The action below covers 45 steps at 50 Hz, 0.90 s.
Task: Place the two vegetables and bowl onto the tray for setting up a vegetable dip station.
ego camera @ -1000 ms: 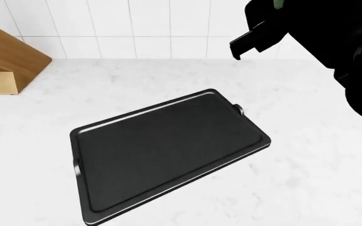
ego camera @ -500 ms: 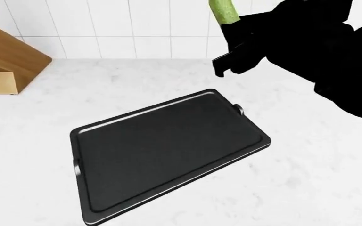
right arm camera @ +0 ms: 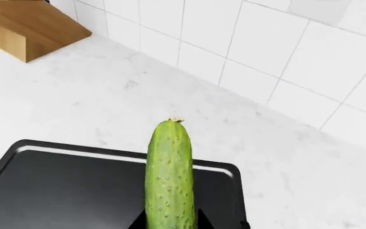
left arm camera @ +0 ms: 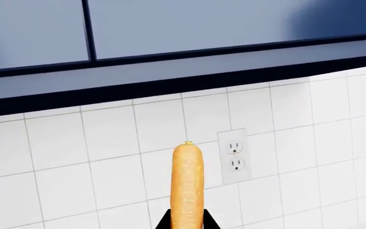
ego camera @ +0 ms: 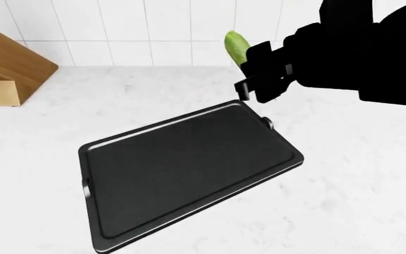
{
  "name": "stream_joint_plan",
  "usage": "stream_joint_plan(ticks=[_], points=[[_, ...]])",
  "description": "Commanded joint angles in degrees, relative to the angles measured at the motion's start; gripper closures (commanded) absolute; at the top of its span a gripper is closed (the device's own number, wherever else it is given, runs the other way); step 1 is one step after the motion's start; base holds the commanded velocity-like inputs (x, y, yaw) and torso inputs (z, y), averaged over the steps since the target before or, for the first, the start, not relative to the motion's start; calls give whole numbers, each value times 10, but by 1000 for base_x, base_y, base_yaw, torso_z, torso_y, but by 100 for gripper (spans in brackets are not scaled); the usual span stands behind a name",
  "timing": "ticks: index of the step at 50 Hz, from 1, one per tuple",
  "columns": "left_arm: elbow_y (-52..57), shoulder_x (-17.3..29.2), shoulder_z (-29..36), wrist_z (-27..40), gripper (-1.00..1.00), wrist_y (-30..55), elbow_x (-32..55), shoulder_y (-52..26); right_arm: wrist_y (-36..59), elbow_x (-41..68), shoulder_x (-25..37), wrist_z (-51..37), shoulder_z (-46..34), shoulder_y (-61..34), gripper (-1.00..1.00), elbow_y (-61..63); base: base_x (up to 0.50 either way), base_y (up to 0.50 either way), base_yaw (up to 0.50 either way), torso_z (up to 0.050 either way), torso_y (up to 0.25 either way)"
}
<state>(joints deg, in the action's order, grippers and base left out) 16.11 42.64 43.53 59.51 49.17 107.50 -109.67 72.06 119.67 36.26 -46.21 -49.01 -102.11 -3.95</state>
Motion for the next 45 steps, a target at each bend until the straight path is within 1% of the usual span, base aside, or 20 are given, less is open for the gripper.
stream_joint_plan(ticks=[1, 7, 11, 15, 21, 34, 45], points=[[-1, -1, -1, 2, 100, -1, 0, -1, 62, 31, -31, -1, -56, -37, 100, -83, 0, 0, 0, 0, 0], [-2, -1, -1, 1, 100, -1, -1, -2, 81, 4, -47, 17, -75, -48, 100, -127, 0, 0, 0, 0, 0], [-1, -1, -1, 1, 100, -1, -2, 0, 96, -2, -47, 20, -87, -58, 100, -143, 0, 0, 0, 0, 0], [-1, -1, 0, 1, 100, -1, -1, 0, 113, 2, -49, 27, -104, -57, 100, -160, 0, 0, 0, 0, 0], [0, -1, 0, 0, 100, -2, -2, 1, 130, -23, -58, 52, -120, -54, 100, -179, 0, 0, 0, 0, 0], [-1, -3, 1, 1, 100, -1, -1, 1, 108, -120, -78, 139, -130, -32, 100, -211, 0, 0, 0, 0, 0], [0, -3, 1, 0, 100, -2, -2, 3, 87, -134, -75, 153, -135, -10, 100, -204, 0, 0, 0, 0, 0]])
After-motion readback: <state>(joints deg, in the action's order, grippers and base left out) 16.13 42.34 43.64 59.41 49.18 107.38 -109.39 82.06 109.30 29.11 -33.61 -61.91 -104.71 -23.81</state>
